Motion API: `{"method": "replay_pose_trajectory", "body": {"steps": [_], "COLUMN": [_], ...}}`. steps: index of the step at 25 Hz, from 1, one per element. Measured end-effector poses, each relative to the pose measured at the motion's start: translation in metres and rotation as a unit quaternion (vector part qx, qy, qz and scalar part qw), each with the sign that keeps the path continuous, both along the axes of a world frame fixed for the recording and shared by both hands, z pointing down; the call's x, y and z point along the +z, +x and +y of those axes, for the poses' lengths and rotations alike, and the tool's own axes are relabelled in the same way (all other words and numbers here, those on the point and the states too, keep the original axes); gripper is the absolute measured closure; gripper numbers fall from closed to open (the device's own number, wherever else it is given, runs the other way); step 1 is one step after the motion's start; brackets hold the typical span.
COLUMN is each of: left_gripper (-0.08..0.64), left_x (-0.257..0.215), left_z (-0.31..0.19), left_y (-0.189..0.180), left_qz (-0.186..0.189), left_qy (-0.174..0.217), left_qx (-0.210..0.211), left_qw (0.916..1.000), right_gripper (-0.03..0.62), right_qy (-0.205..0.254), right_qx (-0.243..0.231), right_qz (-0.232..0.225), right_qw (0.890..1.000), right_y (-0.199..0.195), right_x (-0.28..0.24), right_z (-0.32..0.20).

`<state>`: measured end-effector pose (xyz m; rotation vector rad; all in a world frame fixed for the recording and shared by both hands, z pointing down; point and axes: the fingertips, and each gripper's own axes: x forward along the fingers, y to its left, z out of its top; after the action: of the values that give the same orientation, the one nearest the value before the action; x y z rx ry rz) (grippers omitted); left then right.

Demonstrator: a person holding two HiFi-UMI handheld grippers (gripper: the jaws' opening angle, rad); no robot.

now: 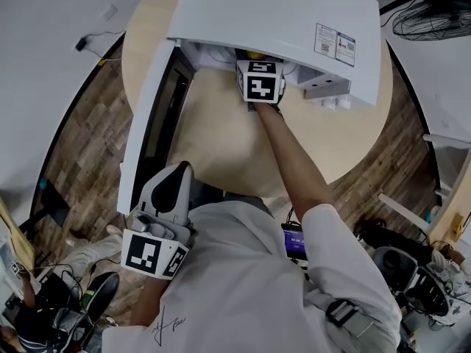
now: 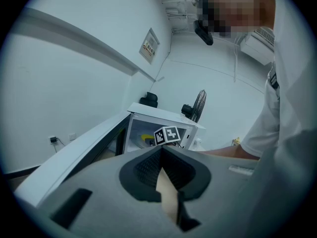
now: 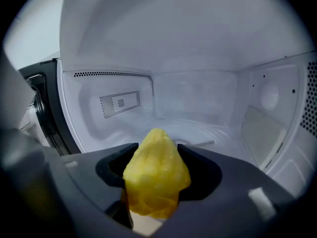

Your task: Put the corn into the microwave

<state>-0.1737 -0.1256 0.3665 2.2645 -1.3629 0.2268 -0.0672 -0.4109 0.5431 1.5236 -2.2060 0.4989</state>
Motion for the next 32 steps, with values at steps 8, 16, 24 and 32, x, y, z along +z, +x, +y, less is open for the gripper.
{"method": "replay_pose_trajectory", "body": {"steps": [8, 16, 24, 32], "left_gripper": [0.571, 0.571, 0.571, 0.571], "left_x": [0.0, 0.0, 0.001, -0.004], "left_z": [0.001, 0.003, 0.005, 0.004], "left_y": [0.001, 0.002, 0.002, -0.007], "left_qz": [0.0, 0.001, 0.002, 0.011], "left_qy": [-0.001, -0.001, -0.002, 0.003], "left_qx": [0.001, 0.002, 0.003, -0.011], "left_qw": [1.0, 1.0, 1.0, 0.9999], "right_gripper": [0.33, 0.33, 0.33, 0.33], "right_qy": [0.006, 0.007, 0.007, 0.006], "right_qx": [-0.006, -0.011, -0.011, -0.015], "right_qz": [0.053, 0.089, 0.113, 0.14], "right_qw": [0.999, 0.996, 0.994, 0.99], "right_y": [0.0, 0.0, 0.0, 0.0], "right_x": [0.003, 0.007, 0.011, 0.015], "right_z": [-0.001, -0.002, -0.003, -0.003]}}
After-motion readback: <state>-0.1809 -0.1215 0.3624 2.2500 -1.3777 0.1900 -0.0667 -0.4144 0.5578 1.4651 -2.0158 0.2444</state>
